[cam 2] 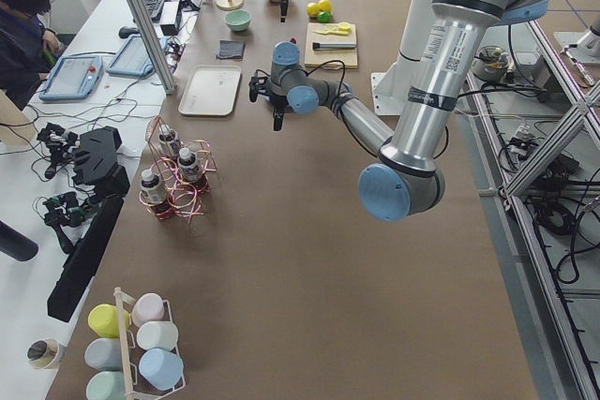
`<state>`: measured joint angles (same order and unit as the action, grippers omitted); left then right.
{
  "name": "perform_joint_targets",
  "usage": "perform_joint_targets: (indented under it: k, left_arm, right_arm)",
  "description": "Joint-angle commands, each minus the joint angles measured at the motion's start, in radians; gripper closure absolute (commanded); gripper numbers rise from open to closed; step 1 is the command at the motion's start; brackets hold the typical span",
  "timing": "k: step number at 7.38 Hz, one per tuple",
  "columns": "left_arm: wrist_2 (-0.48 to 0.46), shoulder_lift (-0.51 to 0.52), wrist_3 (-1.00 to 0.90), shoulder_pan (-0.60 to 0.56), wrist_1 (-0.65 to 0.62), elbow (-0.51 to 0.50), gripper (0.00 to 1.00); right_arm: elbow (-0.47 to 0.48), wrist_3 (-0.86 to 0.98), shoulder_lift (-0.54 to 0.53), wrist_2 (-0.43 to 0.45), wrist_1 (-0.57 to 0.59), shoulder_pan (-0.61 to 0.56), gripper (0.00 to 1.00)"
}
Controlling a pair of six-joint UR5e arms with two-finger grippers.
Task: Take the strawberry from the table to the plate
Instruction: 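Withdraw the left arm while moving the right gripper above the red strawberry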
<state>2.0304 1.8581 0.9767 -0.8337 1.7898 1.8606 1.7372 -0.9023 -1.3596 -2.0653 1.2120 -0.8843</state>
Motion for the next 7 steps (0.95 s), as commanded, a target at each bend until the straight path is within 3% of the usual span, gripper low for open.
perform_joint_targets:
  k: [1, 4, 5, 7]
  left_arm:
    - [0.092, -0.174, -0.455, -0.263, -0.078, 0.023, 0.02]
    - [0.203, -0.238, -1.015, -0.618, -0.148, -0.11, 0.02]
    - [0.214, -0.238, -1.074, -0.663, -0.148, -0.132, 0.02]
    - [0.215, -0.254, -1.076, -0.667, -0.147, -0.127, 0.02]
  right_arm:
    - [-0.001, -0.055, 0.059, 0.036, 0.055, 0.053, 0.01]
    - [-0.002, -0.17, 0.111, 0.05, 0.092, 0.122, 0.02]
    - [-0.005, -0.173, 0.099, 0.109, 0.086, 0.152, 0.03]
    - [-0.005, -0.161, 0.061, 0.135, 0.078, 0.176, 0.03]
